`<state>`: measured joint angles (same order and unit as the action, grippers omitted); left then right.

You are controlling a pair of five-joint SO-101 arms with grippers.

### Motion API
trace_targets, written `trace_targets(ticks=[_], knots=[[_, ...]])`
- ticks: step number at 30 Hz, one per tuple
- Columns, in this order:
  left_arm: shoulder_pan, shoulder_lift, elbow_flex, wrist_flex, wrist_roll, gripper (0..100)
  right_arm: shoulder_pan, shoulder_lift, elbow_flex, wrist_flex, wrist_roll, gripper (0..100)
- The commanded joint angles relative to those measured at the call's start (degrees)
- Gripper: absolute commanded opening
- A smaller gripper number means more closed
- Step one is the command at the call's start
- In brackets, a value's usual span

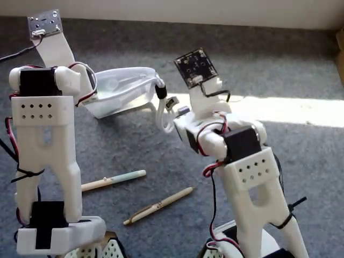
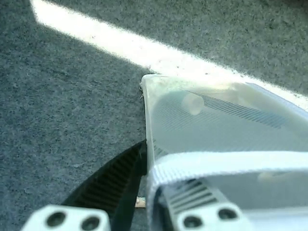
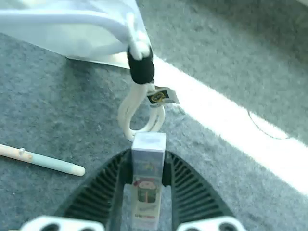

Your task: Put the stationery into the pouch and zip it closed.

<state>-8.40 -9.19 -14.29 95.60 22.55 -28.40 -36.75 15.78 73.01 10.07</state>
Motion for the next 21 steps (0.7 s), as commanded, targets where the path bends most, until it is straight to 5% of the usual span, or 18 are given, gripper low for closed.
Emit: trace_targets(ticks=[1, 16, 21], knots=[[1.19, -1.80, 1.89, -0.97, -0.62, 1, -4.00, -4.97, -1.10, -4.97, -0.35, 0.5], [1.10, -1.80, 4.44, -4.22, -0.53, 1, -11.21, -6.02, -0.75, -32.66, -0.97, 0.5], [0.92, -1.89, 4.44, -4.92, -0.35, 1, -12.00, -5.67, -0.57, -40.13, -9.32, 0.5]])
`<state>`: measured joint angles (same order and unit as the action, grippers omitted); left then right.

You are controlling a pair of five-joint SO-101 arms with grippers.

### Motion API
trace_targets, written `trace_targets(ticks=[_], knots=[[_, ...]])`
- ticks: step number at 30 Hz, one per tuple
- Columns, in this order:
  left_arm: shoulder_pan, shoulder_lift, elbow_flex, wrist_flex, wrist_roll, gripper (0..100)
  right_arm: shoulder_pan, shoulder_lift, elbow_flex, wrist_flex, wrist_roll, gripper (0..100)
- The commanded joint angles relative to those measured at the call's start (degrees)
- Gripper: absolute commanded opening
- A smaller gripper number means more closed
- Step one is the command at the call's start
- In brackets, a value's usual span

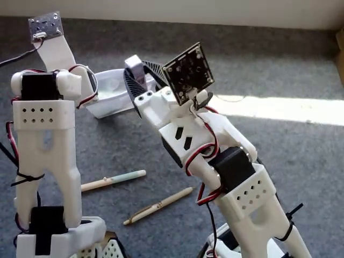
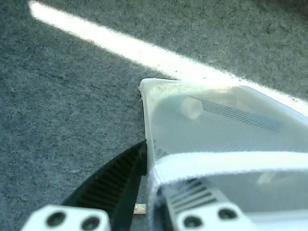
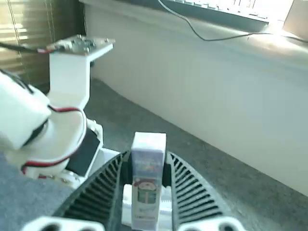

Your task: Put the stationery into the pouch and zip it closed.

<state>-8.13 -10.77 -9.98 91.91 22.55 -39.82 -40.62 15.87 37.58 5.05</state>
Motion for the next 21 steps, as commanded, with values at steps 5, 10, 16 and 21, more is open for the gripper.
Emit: trace_targets(ticks=[5, 10, 16, 21], knots=[[0.92, -0.31, 0.13, -1.23, -0.26, 1, -0.57, -1.80, 3.30, -9.98, -9.49, 0.5], [0.92, -0.31, 0.22, -1.23, -0.26, 1, -0.57, -1.71, 16.04, -28.44, -9.41, 0.5], [0.66, -0.31, 0.31, -1.14, -0.26, 1, -0.31, -1.63, 24.66, -40.66, -9.41, 0.5], [0.84, -0.31, 0.31, -1.05, -0.26, 1, -0.22, -0.48, 25.01, -40.92, -9.41, 0.5]])
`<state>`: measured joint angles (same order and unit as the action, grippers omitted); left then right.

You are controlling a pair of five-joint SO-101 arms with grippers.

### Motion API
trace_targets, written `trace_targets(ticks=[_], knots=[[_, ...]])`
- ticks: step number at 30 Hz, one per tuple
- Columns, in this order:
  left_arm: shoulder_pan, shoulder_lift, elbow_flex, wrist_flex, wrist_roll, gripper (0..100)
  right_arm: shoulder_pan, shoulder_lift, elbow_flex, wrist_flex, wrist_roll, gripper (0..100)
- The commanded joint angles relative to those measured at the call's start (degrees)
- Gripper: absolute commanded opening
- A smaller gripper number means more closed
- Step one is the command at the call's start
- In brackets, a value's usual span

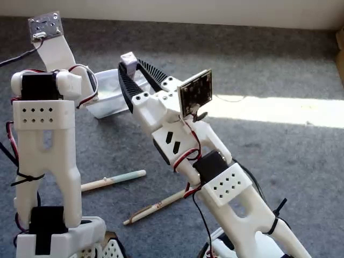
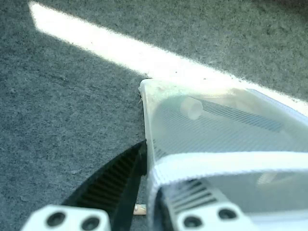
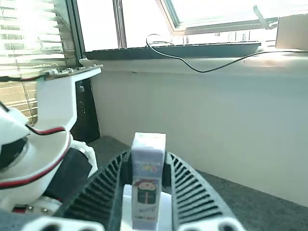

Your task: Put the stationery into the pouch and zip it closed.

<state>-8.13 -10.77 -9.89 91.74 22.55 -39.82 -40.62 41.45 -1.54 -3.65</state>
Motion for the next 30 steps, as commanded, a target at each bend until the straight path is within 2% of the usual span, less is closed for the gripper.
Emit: trace_targets(ticks=[1, 6, 13, 16, 19, 30], knots=[[0.84, -0.31, 0.22, -0.79, -0.26, 1, -0.13, 0.84, -0.66, -1.80, -0.70, 0.5], [0.66, -0.31, 0.22, -0.62, -0.26, 1, 2.15, 8.57, -0.66, -1.89, -0.97, 0.5], [0.57, -0.31, 0.31, -0.62, -0.35, 1, 2.86, 8.31, -0.75, -1.36, -0.79, 1.8], [0.57, -0.31, 0.31, -0.70, -0.35, 1, 2.86, 8.13, -0.57, -1.01, -0.79, 11.1], [0.57, -0.31, 0.31, -0.70, -0.44, 1, 2.59, 8.04, -1.54, 3.91, -0.79, 19.6], [-1.27, -0.31, 0.22, -0.97, -0.44, 1, 2.86, -2.86, -14.55, 31.43, -0.79, 19.9]])
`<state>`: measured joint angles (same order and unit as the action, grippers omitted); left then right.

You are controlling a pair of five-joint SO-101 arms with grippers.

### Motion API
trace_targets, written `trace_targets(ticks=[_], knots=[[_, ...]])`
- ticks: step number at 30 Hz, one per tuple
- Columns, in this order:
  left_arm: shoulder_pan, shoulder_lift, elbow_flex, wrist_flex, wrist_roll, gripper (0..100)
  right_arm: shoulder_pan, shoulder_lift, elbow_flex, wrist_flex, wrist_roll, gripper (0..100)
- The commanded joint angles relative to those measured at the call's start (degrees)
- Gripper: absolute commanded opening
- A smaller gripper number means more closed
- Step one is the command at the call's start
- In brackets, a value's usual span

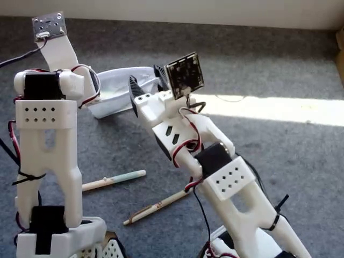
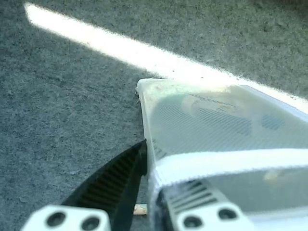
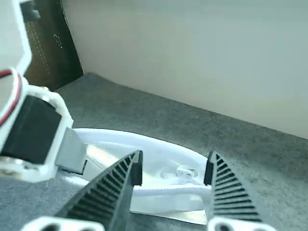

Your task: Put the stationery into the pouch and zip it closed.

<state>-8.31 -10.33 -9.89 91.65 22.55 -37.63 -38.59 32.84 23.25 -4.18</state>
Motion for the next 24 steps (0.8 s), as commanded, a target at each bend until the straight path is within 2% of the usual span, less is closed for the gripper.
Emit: trace_targets(ticks=[1, 10, 15, 19, 24], knots=[[-1.98, -0.75, -0.04, -0.88, -0.44, 1, 0.66, -5.49, -7.16, 8.84, -0.26, 19.9], [-9.89, -0.75, -0.92, -1.85, -0.26, 1, 0.66, 0.84, -16.31, 21.32, -0.26, 19.9], [-13.85, -0.75, -2.77, -1.58, -0.09, 1, 0.40, 5.41, -21.49, 32.66, -0.79, 19.9], [-15.08, -0.75, -2.95, -1.76, 0.44, 1, -0.57, 8.04, -22.46, 41.71, -10.20, 19.9], [-15.96, -0.75, -2.77, -2.46, 1.41, 1, -3.38, 11.82, -20.62, 46.20, -18.81, 19.9]])
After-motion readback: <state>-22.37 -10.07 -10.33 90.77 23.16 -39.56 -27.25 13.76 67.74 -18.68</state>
